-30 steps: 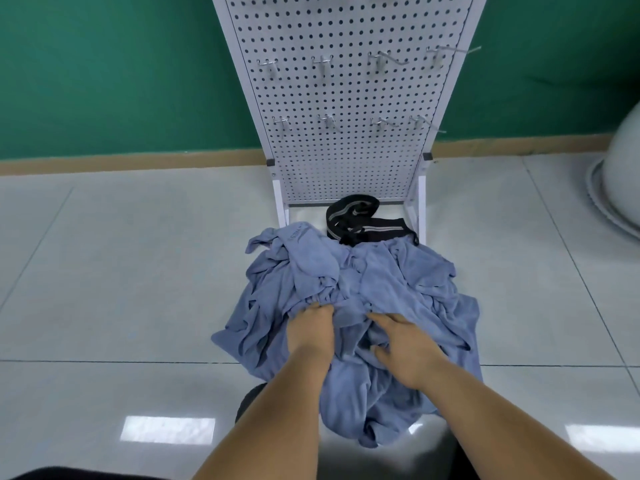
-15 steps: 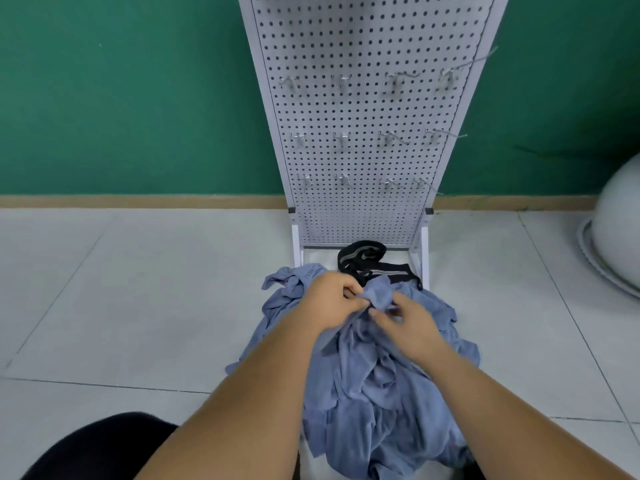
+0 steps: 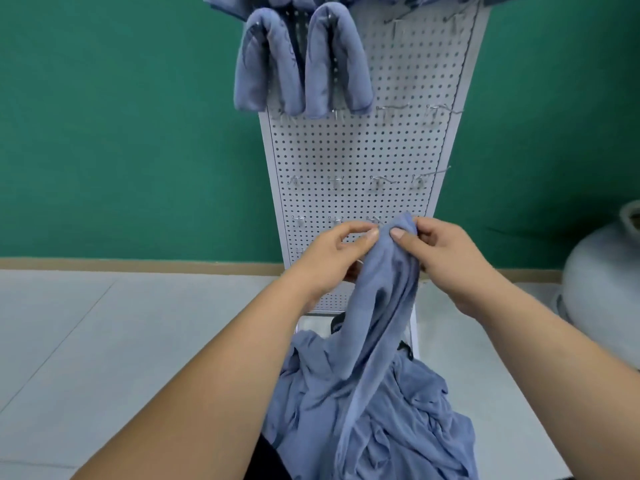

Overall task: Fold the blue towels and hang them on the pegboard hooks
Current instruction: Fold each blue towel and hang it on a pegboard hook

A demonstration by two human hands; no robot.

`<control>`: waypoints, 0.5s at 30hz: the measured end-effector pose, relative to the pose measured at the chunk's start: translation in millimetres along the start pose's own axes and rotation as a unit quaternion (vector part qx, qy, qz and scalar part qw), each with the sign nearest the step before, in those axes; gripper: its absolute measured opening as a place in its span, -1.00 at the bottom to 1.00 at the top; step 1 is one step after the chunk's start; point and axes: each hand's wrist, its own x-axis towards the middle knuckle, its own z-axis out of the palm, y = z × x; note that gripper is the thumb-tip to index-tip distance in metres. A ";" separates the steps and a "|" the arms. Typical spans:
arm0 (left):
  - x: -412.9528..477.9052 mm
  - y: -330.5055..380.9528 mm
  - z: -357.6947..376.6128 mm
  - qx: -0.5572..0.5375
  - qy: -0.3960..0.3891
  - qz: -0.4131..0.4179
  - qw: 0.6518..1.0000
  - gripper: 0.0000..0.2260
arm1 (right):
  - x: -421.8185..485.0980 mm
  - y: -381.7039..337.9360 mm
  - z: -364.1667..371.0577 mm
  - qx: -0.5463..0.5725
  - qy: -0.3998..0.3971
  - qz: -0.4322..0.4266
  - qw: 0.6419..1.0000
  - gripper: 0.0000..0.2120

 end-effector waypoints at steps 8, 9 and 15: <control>3.7 -67.9 5.3 0.138 0.002 -0.037 0.990 -0.83 | -12.4 63.0 4.9 -0.175 -0.107 0.032 0.978 -0.79; 5.8 -72.3 4.2 0.149 0.012 -0.039 0.988 -0.86 | -8.9 70.3 4.4 -0.194 -0.114 0.033 0.974 -0.75; 17.3 -80.2 -6.7 0.209 0.049 -0.018 0.977 -0.93 | 7.5 81.3 2.5 -0.189 -0.149 0.023 0.970 -0.68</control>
